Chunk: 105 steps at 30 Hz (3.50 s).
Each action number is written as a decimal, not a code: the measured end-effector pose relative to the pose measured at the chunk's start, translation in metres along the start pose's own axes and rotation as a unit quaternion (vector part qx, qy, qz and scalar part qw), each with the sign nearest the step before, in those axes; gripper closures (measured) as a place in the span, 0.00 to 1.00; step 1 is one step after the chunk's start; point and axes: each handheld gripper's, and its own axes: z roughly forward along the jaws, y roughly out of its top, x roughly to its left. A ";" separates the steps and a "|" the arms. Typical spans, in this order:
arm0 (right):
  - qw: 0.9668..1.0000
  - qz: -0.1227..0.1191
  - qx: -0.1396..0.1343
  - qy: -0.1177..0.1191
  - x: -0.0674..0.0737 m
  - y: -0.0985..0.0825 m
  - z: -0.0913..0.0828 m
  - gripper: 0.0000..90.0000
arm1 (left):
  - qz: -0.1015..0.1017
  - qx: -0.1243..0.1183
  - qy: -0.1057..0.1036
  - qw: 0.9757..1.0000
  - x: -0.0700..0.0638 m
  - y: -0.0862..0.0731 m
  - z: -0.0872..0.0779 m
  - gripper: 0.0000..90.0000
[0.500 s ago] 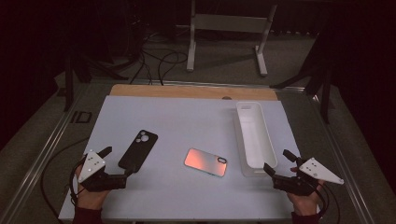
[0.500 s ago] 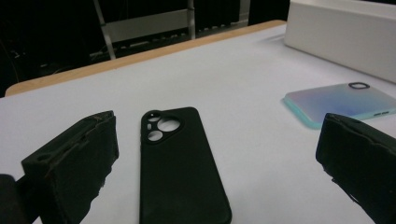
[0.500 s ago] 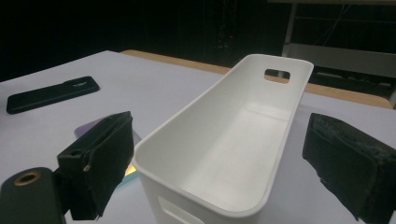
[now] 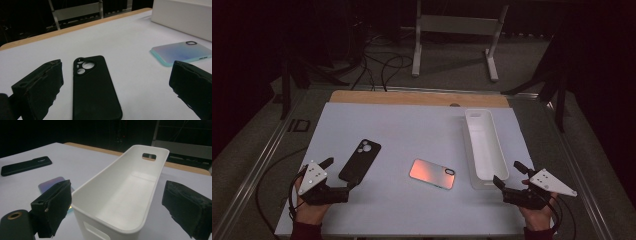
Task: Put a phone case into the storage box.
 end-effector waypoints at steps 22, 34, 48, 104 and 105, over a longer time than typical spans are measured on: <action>1.000 0.007 0.000 -0.009 -0.004 -0.002 -0.001 0.10 | 0.002 0.003 -0.029 1.000 -0.007 0.035 0.025 0.00; 1.000 0.008 0.001 -0.011 -0.005 -0.002 -0.002 0.10 | 0.022 0.011 -0.055 0.998 -0.023 0.052 0.055 0.00; 1.000 0.008 0.001 -0.014 -0.006 -0.003 -0.004 0.10 | 0.031 0.022 -0.085 0.996 -0.043 0.069 0.095 0.01; 1.000 0.009 0.003 -0.016 -0.005 -0.003 -0.005 0.10 | 0.060 0.170 -0.178 0.967 -0.091 0.055 0.227 1.00; 1.000 0.010 0.003 -0.016 -0.006 -0.003 -0.005 0.10 | 0.065 0.178 -0.176 0.966 -0.090 0.054 0.228 1.00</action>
